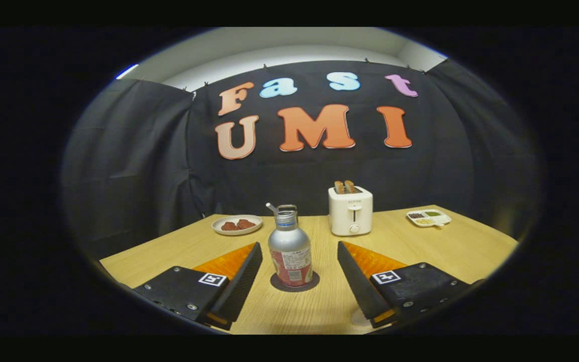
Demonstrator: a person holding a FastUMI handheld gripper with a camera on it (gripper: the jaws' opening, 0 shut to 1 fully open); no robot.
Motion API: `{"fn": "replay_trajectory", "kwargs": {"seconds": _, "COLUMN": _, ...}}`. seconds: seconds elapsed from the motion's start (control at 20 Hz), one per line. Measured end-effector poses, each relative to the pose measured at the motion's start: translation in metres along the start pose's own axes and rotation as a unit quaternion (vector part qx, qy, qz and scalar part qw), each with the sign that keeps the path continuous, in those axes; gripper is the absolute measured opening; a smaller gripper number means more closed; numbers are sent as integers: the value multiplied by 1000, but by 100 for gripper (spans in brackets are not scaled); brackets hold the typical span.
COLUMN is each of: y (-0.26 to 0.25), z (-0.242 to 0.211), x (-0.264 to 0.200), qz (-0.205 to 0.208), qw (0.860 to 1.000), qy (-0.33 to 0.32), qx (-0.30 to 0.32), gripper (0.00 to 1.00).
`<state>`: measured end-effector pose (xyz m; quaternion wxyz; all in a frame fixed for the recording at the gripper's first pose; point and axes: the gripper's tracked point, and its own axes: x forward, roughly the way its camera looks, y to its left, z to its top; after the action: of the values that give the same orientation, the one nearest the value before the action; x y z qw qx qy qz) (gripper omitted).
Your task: Take the bottle from table, then pour the juice into the cup, finally place the bottle on the coaster
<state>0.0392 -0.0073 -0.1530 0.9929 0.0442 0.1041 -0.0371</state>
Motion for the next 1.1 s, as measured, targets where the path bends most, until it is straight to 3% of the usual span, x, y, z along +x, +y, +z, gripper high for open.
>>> {"fn": "replay_trajectory", "kwargs": {"seconds": 0.45, "y": -58, "z": 83, "x": -68, "qz": -43, "qw": 992, "qy": -117, "qx": -31, "gripper": 89}}
{"fn": "replay_trajectory", "kwargs": {"seconds": 0.7, "y": -85, "z": 108, "x": -99, "qz": -58, "qw": 987, "qy": -148, "qx": -30, "gripper": 89}}
{"fn": "replay_trajectory", "kwargs": {"seconds": 0.9, "y": -107, "z": 110, "x": -113, "qz": -72, "qw": 988, "qy": -135, "qx": -24, "gripper": 89}}
{"fn": "replay_trajectory", "kwargs": {"seconds": 1.1, "y": -113, "z": 119, "x": -126, "qz": -63, "qw": 987, "qy": -143, "qx": -29, "gripper": 89}}
